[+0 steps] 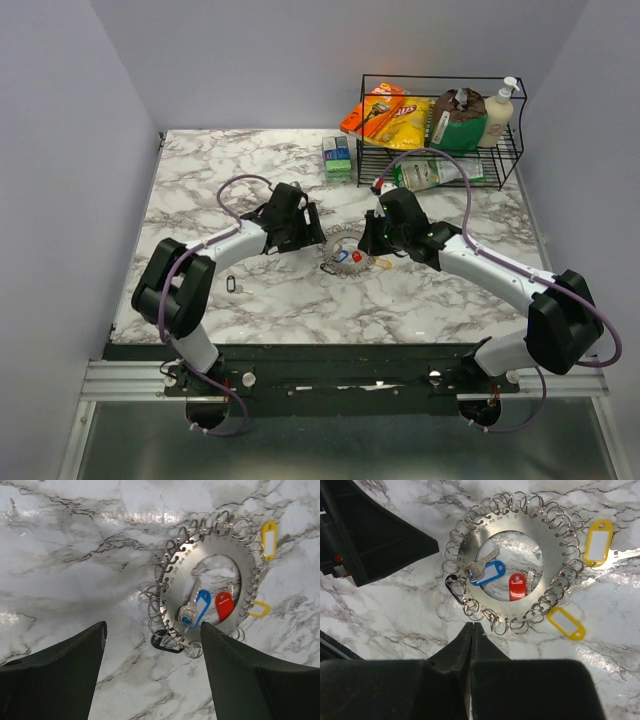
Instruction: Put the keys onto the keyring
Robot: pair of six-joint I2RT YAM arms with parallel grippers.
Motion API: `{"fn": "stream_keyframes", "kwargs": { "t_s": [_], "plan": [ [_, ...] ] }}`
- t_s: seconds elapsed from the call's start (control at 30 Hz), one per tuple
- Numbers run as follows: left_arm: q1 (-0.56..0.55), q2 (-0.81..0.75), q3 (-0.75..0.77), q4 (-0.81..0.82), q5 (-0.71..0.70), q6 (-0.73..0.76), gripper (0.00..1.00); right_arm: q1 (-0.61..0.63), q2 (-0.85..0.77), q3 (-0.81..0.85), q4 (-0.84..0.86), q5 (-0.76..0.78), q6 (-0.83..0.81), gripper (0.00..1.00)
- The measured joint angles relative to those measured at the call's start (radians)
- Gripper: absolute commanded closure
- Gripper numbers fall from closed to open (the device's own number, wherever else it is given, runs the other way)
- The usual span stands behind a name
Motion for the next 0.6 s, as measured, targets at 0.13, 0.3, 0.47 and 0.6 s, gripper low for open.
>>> {"fn": "stream_keyframes", "kwargs": {
  "t_s": [0.13,0.3,0.47,0.6],
  "plan": [
    [-0.024,0.082,0.085,-0.070,-0.060,0.018,0.19,0.000,0.006,0.000,0.000,0.005,0.000,0.92],
    [-0.069,0.151,0.188,-0.127,-0.121,0.043,0.20,-0.002,0.008,0.000,-0.001,0.026,0.000,0.92],
    [-0.112,0.214,0.276,-0.182,-0.174,0.063,0.20,-0.014,0.008,0.000,-0.003,0.050,0.000,0.92],
    [-0.138,0.264,0.327,-0.215,-0.206,0.081,0.20,-0.039,0.008,-0.002,-0.005,0.058,-0.002,0.92]
  ]
}}
